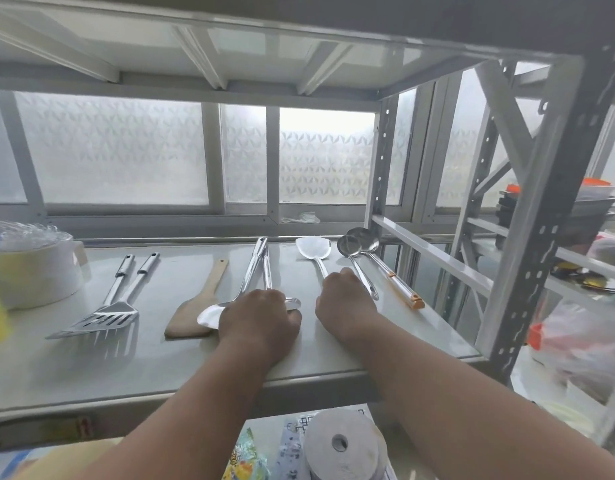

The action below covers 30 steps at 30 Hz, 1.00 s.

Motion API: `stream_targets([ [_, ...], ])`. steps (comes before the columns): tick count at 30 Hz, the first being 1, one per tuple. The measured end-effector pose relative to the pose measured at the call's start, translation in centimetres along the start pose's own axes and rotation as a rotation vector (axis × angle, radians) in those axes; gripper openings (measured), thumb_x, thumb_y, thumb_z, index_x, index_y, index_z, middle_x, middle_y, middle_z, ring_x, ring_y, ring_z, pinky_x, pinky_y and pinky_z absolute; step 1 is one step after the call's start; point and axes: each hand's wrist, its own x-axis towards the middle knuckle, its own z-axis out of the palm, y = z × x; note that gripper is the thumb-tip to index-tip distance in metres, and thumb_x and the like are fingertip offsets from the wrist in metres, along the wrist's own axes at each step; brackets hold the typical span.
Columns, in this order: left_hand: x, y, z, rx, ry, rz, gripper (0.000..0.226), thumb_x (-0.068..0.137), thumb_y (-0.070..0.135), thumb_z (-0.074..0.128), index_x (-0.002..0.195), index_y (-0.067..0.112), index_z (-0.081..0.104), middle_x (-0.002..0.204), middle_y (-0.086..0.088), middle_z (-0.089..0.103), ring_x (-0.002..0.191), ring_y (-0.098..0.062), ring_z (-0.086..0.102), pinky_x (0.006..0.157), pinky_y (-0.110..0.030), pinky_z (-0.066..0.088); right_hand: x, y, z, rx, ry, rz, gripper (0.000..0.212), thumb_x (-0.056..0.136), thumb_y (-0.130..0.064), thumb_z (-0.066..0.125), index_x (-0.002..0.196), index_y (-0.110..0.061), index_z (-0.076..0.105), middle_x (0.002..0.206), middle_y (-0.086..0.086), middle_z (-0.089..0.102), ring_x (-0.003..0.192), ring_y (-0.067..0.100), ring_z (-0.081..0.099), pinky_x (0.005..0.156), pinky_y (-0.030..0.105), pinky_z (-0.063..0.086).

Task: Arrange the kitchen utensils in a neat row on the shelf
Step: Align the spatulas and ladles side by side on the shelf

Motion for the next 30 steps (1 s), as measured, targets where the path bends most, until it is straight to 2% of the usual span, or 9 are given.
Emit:
stream_targets([
  [3, 0.2, -0.1, 0.2, -0.009, 0.017, -0.003, 0.037, 0.091, 0.049, 0.046, 0.104, 0.024, 0.071, 0.109, -0.001, 0.071, 0.104, -0.027, 0.065, 0.075, -0.036, 0.042, 1.5, 0.2, 0.5, 0.003, 0.011, 0.016, 0.005, 0.092, -0.019, 0.046, 0.089, -0.018, 0.05, 0.114, 0.012, 0.056, 0.098, 0.028, 0.048, 0.083, 0.038, 0.048],
  [6, 0.2, -0.1, 0.3, 0.006, 0.031, 0.001, 0.037, 0.091, 0.049, 0.046, 0.102, 0.024, 0.071, 0.106, -0.002, 0.072, 0.102, -0.027, 0.065, 0.075, -0.036, 0.042, 2.0, 0.2, 0.4, 0.041, 0.034, 0.034, 0.002, 0.093, -0.016, 0.051, 0.094, -0.015, 0.049, 0.111, 0.014, 0.051, 0.093, 0.03, 0.05, 0.075, 0.037, 0.042],
  [8, 0.3, 0.0, 0.3, 0.01, 0.035, 0.005, 0.037, 0.092, 0.048, 0.046, 0.103, 0.023, 0.071, 0.106, -0.002, 0.072, 0.102, -0.027, 0.065, 0.075, -0.036, 0.043, 2.5, 0.5, 0.8, 0.077, 0.073, 0.065, 0.005, 0.093, -0.016, 0.052, 0.097, -0.014, 0.053, 0.11, 0.012, 0.049, 0.101, 0.032, 0.055, 0.076, 0.036, 0.043],
  [11, 0.4, -0.1, 0.4, 0.008, 0.046, 0.003, 0.037, 0.092, 0.048, 0.046, 0.104, 0.024, 0.071, 0.106, -0.002, 0.071, 0.103, -0.027, 0.065, 0.076, -0.036, 0.044, 3.1, 0.4, 1.7, 0.075, 0.081, 0.058, 0.017, 0.091, -0.016, 0.052, 0.102, -0.011, 0.063, 0.117, 0.009, 0.048, 0.108, 0.029, 0.054, 0.09, 0.037, 0.048],
  [13, 0.3, -0.1, 0.5, 0.005, 0.051, 0.0, 0.037, 0.092, 0.048, 0.046, 0.103, 0.024, 0.071, 0.105, -0.002, 0.071, 0.102, -0.027, 0.065, 0.075, -0.036, 0.044, 3.1, 0.4, 1.9, 0.073, 0.076, 0.067, 0.019, 0.09, -0.015, 0.052, 0.104, -0.01, 0.065, 0.118, 0.01, 0.047, 0.11, 0.03, 0.055, 0.093, 0.037, 0.047],
  [21, 0.0, 0.0, 0.2, -0.019, 0.056, -0.017, 0.034, 0.091, 0.048, 0.047, 0.096, 0.023, 0.069, 0.102, -0.001, 0.071, 0.095, -0.027, 0.063, 0.076, -0.036, 0.046, 2.5, 0.7, 1.8, 0.049, 0.113, 0.097, 0.018, 0.091, -0.014, 0.052, 0.103, -0.006, 0.064, 0.121, 0.012, 0.047, 0.11, 0.031, 0.056, 0.087, 0.037, 0.047],
  [26, -0.1, 0.2, 0.0, -0.025, 0.043, -0.042, 0.033, 0.092, 0.047, 0.047, 0.098, 0.024, 0.069, 0.103, -0.001, 0.071, 0.087, -0.024, 0.052, 0.075, -0.035, 0.043, 2.3, 0.6, 1.5, 0.047, 0.114, 0.103, 0.017, 0.09, -0.013, 0.052, 0.101, -0.007, 0.064, 0.119, 0.012, 0.048, 0.11, 0.032, 0.057, 0.086, 0.037, 0.047],
  [30, -0.1, 0.2, -0.2, -0.024, 0.037, -0.045, 0.032, 0.093, 0.047, 0.047, 0.099, 0.024, 0.069, 0.103, -0.001, 0.07, 0.087, -0.024, 0.051, 0.074, -0.035, 0.042, 2.2, 0.7, 1.4, 0.031, 0.119, 0.101, 0.019, 0.091, -0.014, 0.052, 0.103, -0.007, 0.065, 0.118, 0.012, 0.048, 0.111, 0.031, 0.056, 0.087, 0.037, 0.047],
])
